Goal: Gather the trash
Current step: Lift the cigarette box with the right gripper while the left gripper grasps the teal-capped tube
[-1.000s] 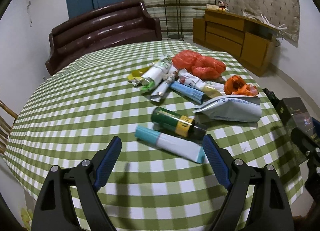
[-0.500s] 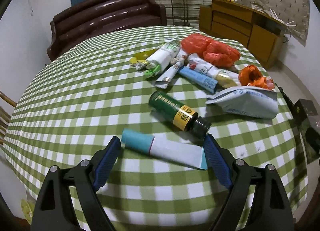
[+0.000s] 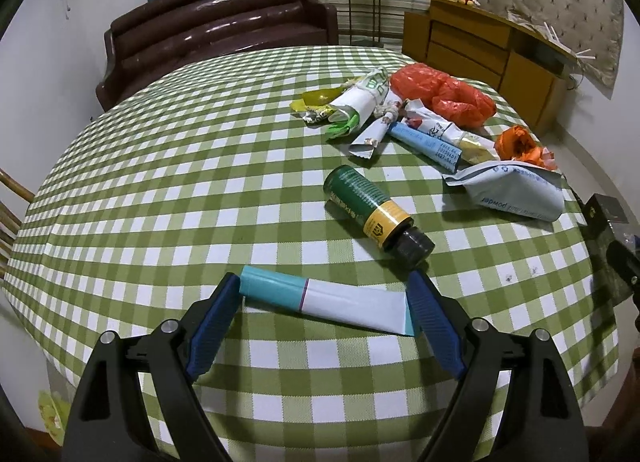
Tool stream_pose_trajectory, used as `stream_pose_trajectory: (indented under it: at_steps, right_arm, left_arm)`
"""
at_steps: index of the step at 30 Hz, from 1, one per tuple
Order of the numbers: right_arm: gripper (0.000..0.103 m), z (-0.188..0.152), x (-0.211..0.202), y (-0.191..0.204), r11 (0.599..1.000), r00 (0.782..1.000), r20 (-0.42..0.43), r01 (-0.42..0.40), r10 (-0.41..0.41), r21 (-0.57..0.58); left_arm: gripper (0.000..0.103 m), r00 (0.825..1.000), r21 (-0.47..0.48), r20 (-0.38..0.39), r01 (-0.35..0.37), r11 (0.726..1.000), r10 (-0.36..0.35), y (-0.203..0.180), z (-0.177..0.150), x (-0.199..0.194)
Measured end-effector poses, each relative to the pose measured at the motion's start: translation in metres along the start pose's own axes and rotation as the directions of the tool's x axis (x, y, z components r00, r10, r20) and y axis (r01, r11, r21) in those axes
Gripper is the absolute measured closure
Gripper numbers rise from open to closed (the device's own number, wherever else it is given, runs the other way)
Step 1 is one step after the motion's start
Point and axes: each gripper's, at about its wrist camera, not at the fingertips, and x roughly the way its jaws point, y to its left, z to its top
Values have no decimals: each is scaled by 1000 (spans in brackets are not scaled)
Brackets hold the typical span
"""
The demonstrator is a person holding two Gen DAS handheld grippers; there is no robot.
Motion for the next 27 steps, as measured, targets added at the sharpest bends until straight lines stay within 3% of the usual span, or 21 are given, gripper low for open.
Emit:
stream_pose_trajectory:
  at_steps: [13, 16, 20, 27]
  right_arm:
    - [47, 0, 1, 2, 1000, 1000, -1, 1, -1, 6]
    - [47, 0, 1, 0, 1000, 1000, -2, 0, 1, 4]
    - [47, 0, 1, 0, 1000, 1000, 0, 1, -1, 4]
    - [47, -1, 1, -2, 1000, 1000, -1, 1, -1, 4]
  left_arm:
    - [19, 999, -88, -37, -30, 996, 27, 20, -3, -10]
    - [19, 999, -73, -36, -30, 997, 28, 19, -3, -14]
    - [19, 997, -89, -77, -7, 996, 0, 21, -3, -2]
    - [19, 997, -127, -77, 2, 992, -12, 25, 12, 10]
